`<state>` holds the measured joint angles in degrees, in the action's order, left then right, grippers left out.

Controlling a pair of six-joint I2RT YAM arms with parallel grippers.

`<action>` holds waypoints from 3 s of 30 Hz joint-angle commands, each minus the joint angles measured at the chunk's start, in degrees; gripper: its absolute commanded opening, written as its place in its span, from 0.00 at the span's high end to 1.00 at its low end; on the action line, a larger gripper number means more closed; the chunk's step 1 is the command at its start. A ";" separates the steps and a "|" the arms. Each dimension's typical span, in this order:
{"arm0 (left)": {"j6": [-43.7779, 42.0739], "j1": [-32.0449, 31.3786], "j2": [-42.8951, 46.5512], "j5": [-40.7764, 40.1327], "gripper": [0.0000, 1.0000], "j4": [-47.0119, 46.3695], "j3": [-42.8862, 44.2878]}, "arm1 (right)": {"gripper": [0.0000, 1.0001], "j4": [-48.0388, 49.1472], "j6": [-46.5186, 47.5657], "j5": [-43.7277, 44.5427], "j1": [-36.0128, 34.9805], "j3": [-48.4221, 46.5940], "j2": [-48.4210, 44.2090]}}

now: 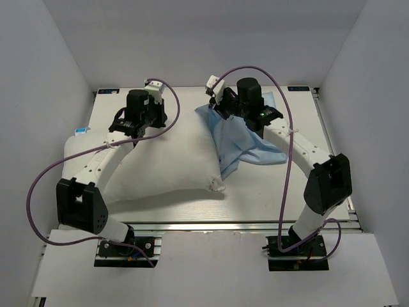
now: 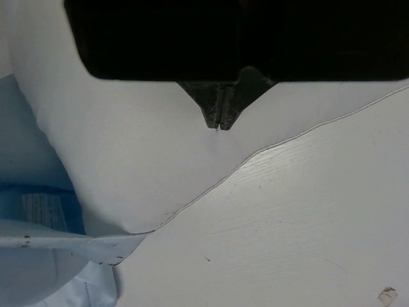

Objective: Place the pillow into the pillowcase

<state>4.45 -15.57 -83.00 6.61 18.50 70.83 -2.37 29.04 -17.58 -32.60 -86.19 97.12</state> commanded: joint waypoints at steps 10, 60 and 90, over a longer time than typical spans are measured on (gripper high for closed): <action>0.21 0.28 -0.42 6.91 1.00 -5.84 4.25 | 0.80 -8.71 -0.99 4.29 -3.08 -16.45 11.93; -1.99 0.28 9.53 7.36 1.00 -3.21 -9.83 | 1.00 6.85 0.23 15.74 -10.38 -4.25 -2.37; 0.02 3.97 3.21 -4.58 1.00 -4.08 -1.49 | 0.49 -2.20 -1.88 16.09 -18.91 -0.12 -1.49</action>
<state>3.25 -14.06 -78.70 7.75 17.26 65.91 -5.37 27.31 -3.07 -52.75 -83.90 97.01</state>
